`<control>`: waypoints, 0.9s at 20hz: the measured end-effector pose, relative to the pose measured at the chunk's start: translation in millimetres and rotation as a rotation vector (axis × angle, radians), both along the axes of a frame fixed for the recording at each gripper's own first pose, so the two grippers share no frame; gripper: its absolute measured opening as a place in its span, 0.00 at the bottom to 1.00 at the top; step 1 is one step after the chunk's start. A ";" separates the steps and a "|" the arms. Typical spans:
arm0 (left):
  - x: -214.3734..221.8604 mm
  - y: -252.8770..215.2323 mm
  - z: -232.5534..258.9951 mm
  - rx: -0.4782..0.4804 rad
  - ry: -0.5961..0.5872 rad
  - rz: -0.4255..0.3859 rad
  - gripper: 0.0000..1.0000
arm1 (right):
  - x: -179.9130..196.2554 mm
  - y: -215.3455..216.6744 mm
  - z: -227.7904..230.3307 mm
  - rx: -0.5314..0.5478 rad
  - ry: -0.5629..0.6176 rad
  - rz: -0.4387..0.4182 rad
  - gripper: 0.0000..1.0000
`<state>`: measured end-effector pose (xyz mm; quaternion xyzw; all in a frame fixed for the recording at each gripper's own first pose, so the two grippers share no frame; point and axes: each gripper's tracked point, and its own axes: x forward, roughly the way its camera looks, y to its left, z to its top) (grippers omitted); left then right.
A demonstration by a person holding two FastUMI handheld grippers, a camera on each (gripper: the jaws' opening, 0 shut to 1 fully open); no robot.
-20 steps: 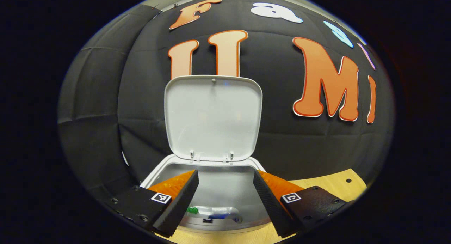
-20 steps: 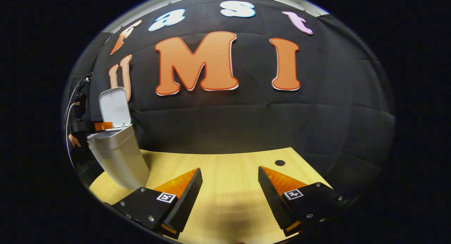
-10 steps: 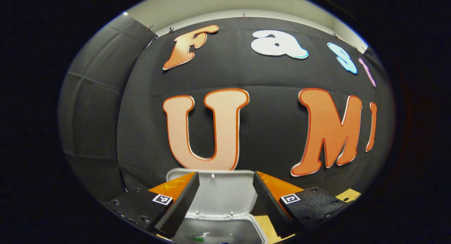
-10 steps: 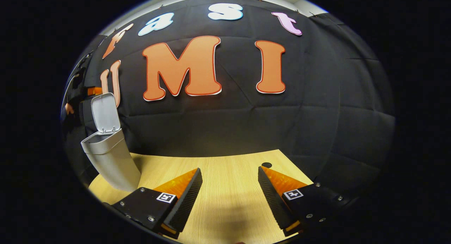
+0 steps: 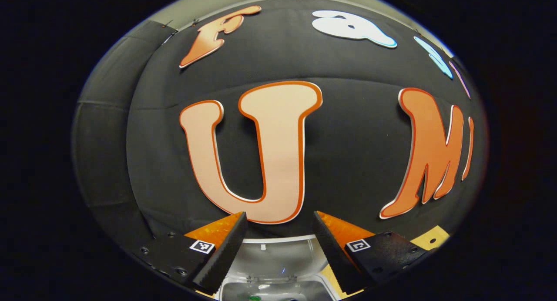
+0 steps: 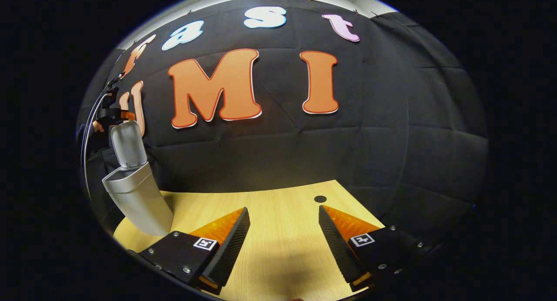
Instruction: Press the lid of the desktop garbage bin to open it, pick up the crumpled paper on the desktop and throw it into the bin, then pick up the pop can on the desktop and drop it into the bin, and finally close the garbage bin lid.
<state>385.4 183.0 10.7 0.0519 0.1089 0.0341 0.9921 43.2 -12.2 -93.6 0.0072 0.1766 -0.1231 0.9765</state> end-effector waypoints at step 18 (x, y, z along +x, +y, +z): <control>-190.0 -9.8 -144.5 -0.096 0.245 0.014 0.96 | 18.7 36.9 -1.2 -0.076 0.004 0.081 0.95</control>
